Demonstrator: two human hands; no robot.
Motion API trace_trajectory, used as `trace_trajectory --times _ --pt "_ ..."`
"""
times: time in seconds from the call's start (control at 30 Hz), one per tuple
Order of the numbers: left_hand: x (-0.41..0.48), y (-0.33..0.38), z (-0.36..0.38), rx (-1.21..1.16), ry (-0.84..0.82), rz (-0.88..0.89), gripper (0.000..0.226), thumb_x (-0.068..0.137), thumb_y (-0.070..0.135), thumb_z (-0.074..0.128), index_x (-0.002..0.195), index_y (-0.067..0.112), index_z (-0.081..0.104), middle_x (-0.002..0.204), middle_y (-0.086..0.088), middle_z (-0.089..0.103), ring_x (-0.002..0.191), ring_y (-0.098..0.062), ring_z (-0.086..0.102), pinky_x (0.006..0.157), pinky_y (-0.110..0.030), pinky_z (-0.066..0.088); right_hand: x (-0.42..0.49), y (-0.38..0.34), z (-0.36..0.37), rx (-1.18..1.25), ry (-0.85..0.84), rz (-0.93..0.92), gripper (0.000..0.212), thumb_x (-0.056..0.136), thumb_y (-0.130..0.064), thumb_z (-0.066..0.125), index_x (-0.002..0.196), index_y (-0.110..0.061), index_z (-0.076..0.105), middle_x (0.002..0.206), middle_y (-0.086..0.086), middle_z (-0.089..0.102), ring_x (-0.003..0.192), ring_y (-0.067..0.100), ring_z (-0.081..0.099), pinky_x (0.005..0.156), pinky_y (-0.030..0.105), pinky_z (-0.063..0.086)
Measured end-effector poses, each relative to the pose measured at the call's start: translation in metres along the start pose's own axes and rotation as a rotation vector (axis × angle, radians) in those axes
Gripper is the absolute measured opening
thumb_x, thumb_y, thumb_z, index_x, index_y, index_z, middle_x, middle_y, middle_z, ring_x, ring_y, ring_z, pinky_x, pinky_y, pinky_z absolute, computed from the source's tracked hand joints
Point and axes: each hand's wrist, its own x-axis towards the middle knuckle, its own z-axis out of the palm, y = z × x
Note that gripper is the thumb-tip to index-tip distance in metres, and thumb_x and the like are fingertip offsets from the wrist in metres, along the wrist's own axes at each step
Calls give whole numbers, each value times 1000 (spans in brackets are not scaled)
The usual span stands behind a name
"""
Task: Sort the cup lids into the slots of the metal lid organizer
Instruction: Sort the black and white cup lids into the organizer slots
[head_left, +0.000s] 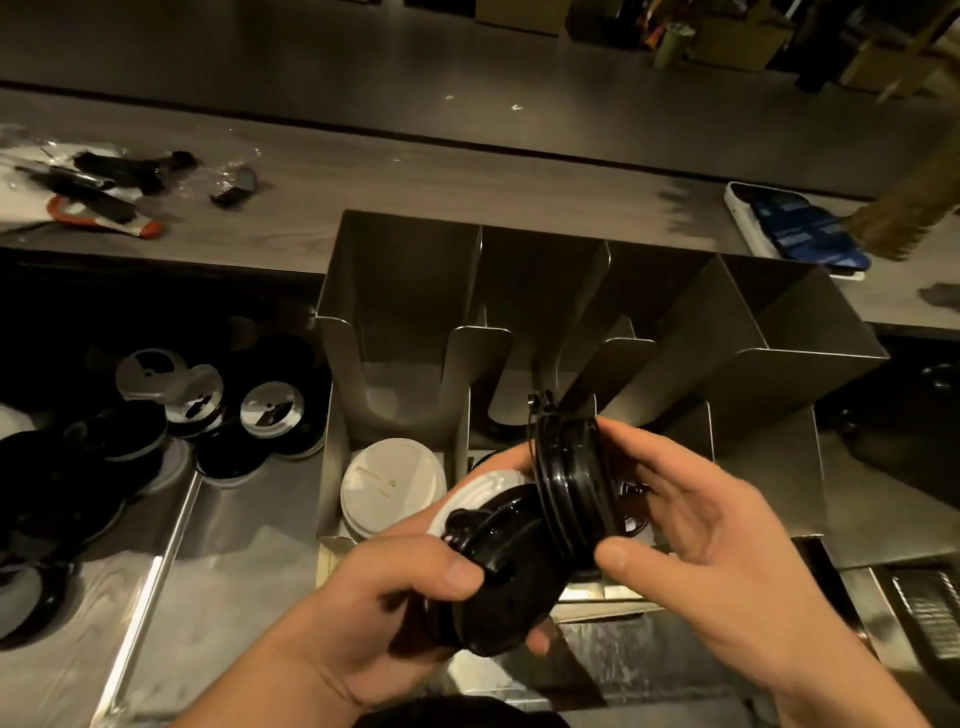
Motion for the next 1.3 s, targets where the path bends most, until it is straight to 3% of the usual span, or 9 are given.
trace_trajectory --times 0.1,0.27,0.4,0.53,0.6,0.7,0.9,1.07,1.3 --pt "-2 3 -5 163 43 -28 70 81 13 64 147 7 41 119 -21 64 100 -35 62 91 -42 48 1 -3 4 -73 20 -32 72 64 -39 80 132 -42 57 132 -8 59 125 13 57 104 29 47" --pt "-1 7 -4 335 92 42 89 72 22 75 150 8 36 124 -29 53 99 -42 48 89 -49 40 8 -11 4 16 -15 -55 70 63 -32 81 130 -34 59 125 -4 67 121 14 61 101 26 49" --pt "-6 25 -1 320 157 233 88 67 24 79 147 13 46 147 -21 47 114 -44 52 90 -53 42 15 -12 0 64 64 -105 69 64 -28 78 129 -31 56 124 -5 66 120 16 61 99 31 51" --pt "-13 44 -6 418 398 467 86 56 31 83 138 21 57 141 -13 57 119 -34 60 81 -45 54 23 -12 4 6 139 -107 71 64 -21 82 129 -32 54 121 -10 66 117 13 62 96 34 52" --pt "-13 47 -9 553 492 555 77 59 23 73 134 26 59 137 -8 60 115 -28 63 80 -43 57 28 -14 10 -140 131 -83 71 66 -27 83 129 -35 51 123 -15 60 119 7 59 97 29 51" --pt "-11 44 -11 825 567 648 70 65 23 66 134 28 54 137 -5 58 109 -20 66 85 -45 58 32 -15 22 -637 108 -88 77 69 -38 81 135 -39 41 127 -23 40 117 -5 45 96 11 43" --pt "-14 31 -22 1007 558 716 67 71 21 67 135 27 49 139 -5 53 119 -25 59 94 -64 51 36 -10 54 -1179 -34 -137 74 80 -44 73 139 -27 34 133 -3 38 119 20 39 104 31 41" --pt "-16 33 -24 965 534 717 65 71 22 66 134 28 50 139 -9 51 125 -33 53 94 -66 49 52 -10 56 -1368 -187 -85 69 82 -43 72 135 -23 33 131 1 40 116 22 43 101 35 40" --pt "-15 33 -26 935 523 722 66 71 22 65 135 25 50 139 -10 52 126 -36 52 92 -62 52 67 16 68 -1396 -281 28 56 82 -28 74 128 -13 45 124 9 42 101 26 52 84 33 48"
